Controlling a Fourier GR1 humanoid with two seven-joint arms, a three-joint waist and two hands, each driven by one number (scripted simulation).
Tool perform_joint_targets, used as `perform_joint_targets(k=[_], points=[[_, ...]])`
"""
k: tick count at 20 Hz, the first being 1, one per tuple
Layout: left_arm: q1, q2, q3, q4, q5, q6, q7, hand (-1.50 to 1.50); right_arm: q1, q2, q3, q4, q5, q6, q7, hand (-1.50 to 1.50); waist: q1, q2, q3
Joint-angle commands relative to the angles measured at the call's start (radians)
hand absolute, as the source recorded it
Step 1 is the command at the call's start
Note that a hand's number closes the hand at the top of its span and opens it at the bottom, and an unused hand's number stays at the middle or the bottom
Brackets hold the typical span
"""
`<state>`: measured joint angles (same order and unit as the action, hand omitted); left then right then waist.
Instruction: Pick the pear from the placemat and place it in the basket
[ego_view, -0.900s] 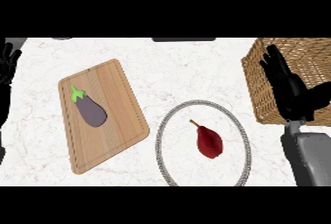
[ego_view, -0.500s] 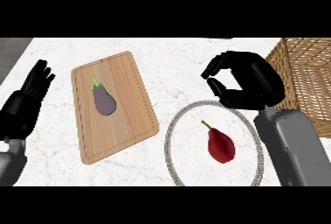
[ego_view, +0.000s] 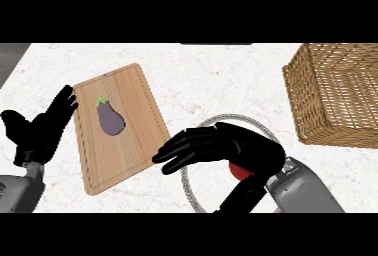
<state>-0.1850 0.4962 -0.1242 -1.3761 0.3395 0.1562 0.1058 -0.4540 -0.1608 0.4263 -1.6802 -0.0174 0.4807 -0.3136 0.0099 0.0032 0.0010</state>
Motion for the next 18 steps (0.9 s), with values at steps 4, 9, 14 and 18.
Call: perform_joint_targets(k=[4,9,14,18], points=[[-0.036,0.005,0.037,0.078,0.002,-0.026,0.024,0.00,-0.115,-0.034,0.034,-0.150,0.024,0.043,0.399,-1.50,-0.021,-0.008,-0.003],[-0.024,-0.001,0.027,0.033,0.003,-0.010,0.048,0.00,-0.317,-0.245,-0.066,-0.175,0.192,0.108,0.539,-1.50,-0.026,-0.019,-0.005],[-0.039,0.008,0.036,0.027,-0.002,-0.026,0.062,0.00,-0.528,-0.269,-0.173,-0.041,0.116,0.216,0.726,-1.50,-0.002,-0.007,-0.003],[-0.006,0.000,0.040,0.032,0.001,-0.056,0.028,0.00,-0.586,-0.362,-0.182,0.084,-0.011,0.452,0.700,-1.50,0.000,-0.004,-0.003]])
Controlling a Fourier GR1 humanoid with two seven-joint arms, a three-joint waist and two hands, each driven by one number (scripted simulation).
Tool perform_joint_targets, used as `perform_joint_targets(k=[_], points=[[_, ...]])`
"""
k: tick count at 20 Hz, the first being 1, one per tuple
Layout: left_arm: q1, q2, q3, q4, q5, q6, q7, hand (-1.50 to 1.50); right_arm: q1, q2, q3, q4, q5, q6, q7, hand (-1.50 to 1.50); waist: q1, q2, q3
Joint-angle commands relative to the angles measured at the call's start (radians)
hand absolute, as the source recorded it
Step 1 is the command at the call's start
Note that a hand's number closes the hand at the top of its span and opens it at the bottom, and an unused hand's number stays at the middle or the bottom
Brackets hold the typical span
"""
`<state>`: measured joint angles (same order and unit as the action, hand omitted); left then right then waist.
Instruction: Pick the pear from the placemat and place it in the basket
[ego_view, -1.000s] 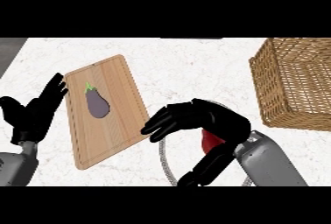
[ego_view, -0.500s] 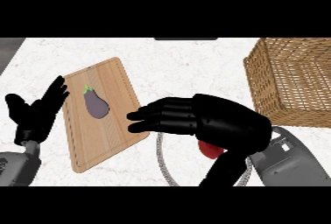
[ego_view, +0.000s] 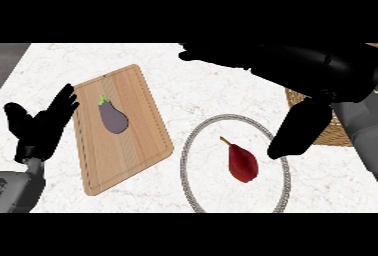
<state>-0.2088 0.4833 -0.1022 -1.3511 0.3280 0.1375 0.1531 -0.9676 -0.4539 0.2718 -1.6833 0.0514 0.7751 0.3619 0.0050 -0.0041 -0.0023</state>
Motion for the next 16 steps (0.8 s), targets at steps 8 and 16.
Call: perform_joint_targets(k=[8,16], points=[[0.021,-0.012,0.038,-0.012,-0.017,-0.013,-0.009,0.00,-0.016,-0.183,-0.124,0.166,-0.242,0.363,-0.040,-1.50,-0.006,0.003,0.002],[0.012,-0.042,0.026,-0.054,-0.070,0.001,0.045,0.00,0.079,-0.183,-0.254,0.208,-0.215,0.348,-0.193,-1.50,0.000,0.004,0.003]])
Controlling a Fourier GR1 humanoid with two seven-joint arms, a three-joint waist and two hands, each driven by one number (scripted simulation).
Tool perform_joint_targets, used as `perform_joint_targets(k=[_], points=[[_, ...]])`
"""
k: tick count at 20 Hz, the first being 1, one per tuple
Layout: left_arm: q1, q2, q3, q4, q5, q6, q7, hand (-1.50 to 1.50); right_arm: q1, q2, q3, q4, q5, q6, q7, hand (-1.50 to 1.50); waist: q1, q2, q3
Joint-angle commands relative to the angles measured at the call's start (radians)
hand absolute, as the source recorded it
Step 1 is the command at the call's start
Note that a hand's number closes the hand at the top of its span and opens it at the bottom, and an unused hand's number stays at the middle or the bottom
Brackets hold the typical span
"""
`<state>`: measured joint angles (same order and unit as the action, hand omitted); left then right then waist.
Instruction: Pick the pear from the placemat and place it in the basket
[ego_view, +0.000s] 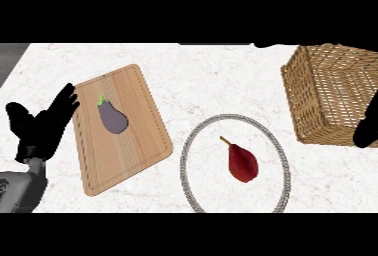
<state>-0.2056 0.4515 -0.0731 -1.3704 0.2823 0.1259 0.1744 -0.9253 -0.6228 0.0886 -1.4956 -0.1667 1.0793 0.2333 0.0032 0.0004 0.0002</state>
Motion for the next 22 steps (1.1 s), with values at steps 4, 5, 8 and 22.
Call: perform_joint_targets(k=[4,5,8,22], points=[[-0.017,-0.048,0.005,0.011,-0.048,0.012,-0.004,0.00,0.183,0.075,-0.026,-0.070,0.168,-0.012,-0.165,-1.50,0.002,0.002,0.000],[-0.069,0.019,0.059,0.048,-0.002,-0.054,0.038,0.00,0.223,0.047,-0.037,-0.073,0.204,0.014,-0.235,-1.50,0.001,0.003,0.001],[-0.008,-0.020,0.028,-0.008,-0.028,-0.041,0.013,0.00,0.287,0.106,-0.008,-0.063,0.342,-0.083,-0.345,-1.50,0.012,0.004,0.001],[-0.016,-0.052,0.102,0.076,-0.063,-0.097,-0.040,0.00,0.387,0.334,0.176,0.114,0.648,-0.385,-0.519,-1.50,0.001,0.001,0.000]])
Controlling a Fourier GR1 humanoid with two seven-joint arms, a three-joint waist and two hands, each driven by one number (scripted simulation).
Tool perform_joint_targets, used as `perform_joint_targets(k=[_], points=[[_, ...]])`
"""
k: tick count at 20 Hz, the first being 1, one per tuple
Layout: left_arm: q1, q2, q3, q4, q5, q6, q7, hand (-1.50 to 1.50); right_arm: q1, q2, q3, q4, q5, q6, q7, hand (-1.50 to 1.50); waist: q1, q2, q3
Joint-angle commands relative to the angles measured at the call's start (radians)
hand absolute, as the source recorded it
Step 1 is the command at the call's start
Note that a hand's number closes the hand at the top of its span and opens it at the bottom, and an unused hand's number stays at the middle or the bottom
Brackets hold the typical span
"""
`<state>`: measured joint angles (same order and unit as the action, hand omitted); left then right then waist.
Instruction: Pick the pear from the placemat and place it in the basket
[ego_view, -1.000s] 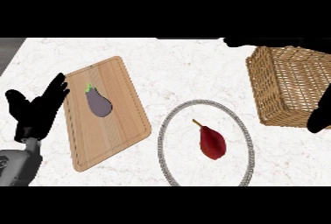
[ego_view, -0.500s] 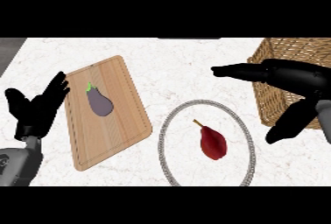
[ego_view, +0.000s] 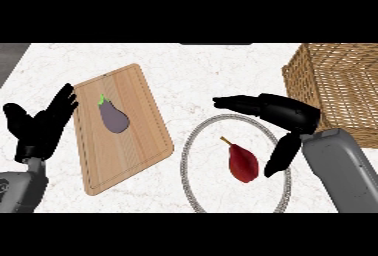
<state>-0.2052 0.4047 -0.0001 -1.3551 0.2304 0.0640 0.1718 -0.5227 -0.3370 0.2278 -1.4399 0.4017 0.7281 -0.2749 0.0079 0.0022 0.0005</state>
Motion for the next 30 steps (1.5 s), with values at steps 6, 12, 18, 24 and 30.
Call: perform_joint_targets(k=[6,12,18,24,30], points=[[-0.009,0.005,0.059,-0.022,-0.001,-0.046,0.033,0.00,-0.034,0.068,0.100,0.175,0.211,-0.068,-0.066,-1.50,0.000,-0.001,0.000],[0.062,-0.054,0.033,-0.119,-0.063,-0.022,0.058,0.00,-0.037,0.031,0.073,0.234,0.292,-0.072,-0.190,-1.50,0.001,-0.002,0.000],[0.007,-0.114,0.033,-0.004,-0.121,-0.010,-0.004,0.00,-0.008,0.000,0.052,0.276,0.315,-0.088,-0.299,-1.50,-0.005,0.000,0.000],[0.042,-0.074,0.069,-0.119,-0.075,-0.060,0.092,0.00,-0.011,0.046,0.085,0.247,0.279,-0.041,-0.275,-1.50,0.001,-0.002,0.000],[-0.041,-0.082,0.099,-0.025,-0.109,-0.056,0.073,0.00,0.089,-0.028,0.091,0.135,0.288,-0.060,-0.314,-1.50,-0.013,-0.003,-0.001]])
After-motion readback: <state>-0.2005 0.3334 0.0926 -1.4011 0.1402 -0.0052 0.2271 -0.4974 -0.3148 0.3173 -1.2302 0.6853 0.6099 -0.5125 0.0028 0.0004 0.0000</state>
